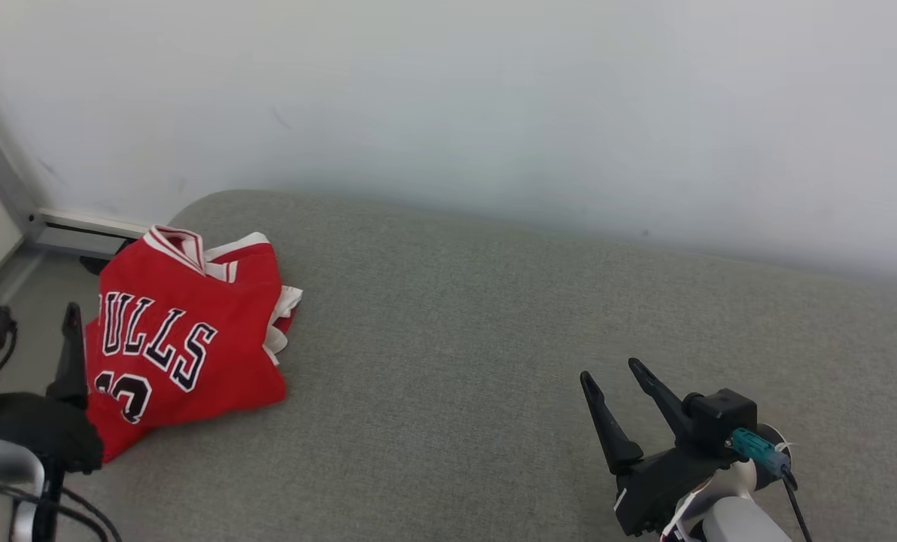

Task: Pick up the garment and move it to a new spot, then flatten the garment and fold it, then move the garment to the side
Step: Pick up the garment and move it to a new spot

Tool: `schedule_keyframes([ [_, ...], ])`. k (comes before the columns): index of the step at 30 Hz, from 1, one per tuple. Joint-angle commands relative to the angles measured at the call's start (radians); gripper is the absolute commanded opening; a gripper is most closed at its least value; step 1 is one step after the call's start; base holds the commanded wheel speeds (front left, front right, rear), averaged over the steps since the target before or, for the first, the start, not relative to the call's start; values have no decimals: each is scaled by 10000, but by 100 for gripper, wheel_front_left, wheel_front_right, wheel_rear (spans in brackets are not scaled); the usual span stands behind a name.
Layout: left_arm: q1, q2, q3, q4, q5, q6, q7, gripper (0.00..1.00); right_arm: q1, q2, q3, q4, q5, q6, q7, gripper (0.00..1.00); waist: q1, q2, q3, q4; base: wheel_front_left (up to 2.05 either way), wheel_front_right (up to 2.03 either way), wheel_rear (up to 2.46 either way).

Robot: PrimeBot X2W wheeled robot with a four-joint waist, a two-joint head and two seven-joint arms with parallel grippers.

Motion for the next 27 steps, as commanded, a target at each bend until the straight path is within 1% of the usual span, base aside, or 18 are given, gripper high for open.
schedule_keyframes([
  [1, -246, 108, -13, 162, 54, -56, -17, 100, -144, -68, 4, -33, -65, -3, 13, 100, 0, -2, 199, -352, 0, 0, 0],
  [3, -598, 74, 82, 569, -190, -196, -115, 100, -220, -66, 50, -72, -114, -3, 43, 100, 0, -2, 331, -559, 0, 0, 0],
  [5, -935, 180, 27, 1027, -208, -373, -78, 100, -282, -66, 32, -116, -198, -3, 54, 100, 0, -2, 489, -743, 0, 0, 0],
  [7, -1349, 67, 77, 1441, -523, -646, -147, 100, -352, -63, -38, -164, -295, -3, 89, 100, 0, -2, 639, -905, 0, 0, 0],
  [9, -1668, 203, 40, 1865, -535, -818, -41, 100, -441, -65, -72, -215, -359, -3, 127, 100, 0, -2, 824, -1102, 0, 0, 0],
  [10, -1868, 134, 90, 2048, -757, -916, -15, 100, -474, -62, -102, -247, -376, -3, 115, 100, 0, -2, 902, -1166, 0, 0, 0],
  [12, -2205, 300, -39, 2490, -757, -1077, 174, 100, -545, -66, -115, -310, -444, -3, 132, 100, 0, -2, 1059, -1325, 0, 0, 0],
  [15, -2723, 394, -133, 3080, -1127, -1310, 485, 100, -677, -65, -133, -380, -491, -3, 137, 100, 0, -2, 1270, -1520, 0, 0, 0],
  [21, -3451, 593, -369, 4154, -1908, -1470, 1166, 100, -864, -65, -153, -444, -629, -3, 133, 100, 0, -2, 1630, -1840, 0, 0, 0],
  [24, -3674, 594, -801, 4486, -2473, -1490, 1752, 100, -939, -62, -147, -479, -588, -3, 162, 100, 0, -2, 1794, -1947, 0, 0, 0],
  [27, -3826, 810, -1170, 4654, -3203, -1493, 2326, 100, -1045, -60, -78, -514, -588, -3, 196, 100, 0, -2, 1944, -2068, 0, 0, 0],
])
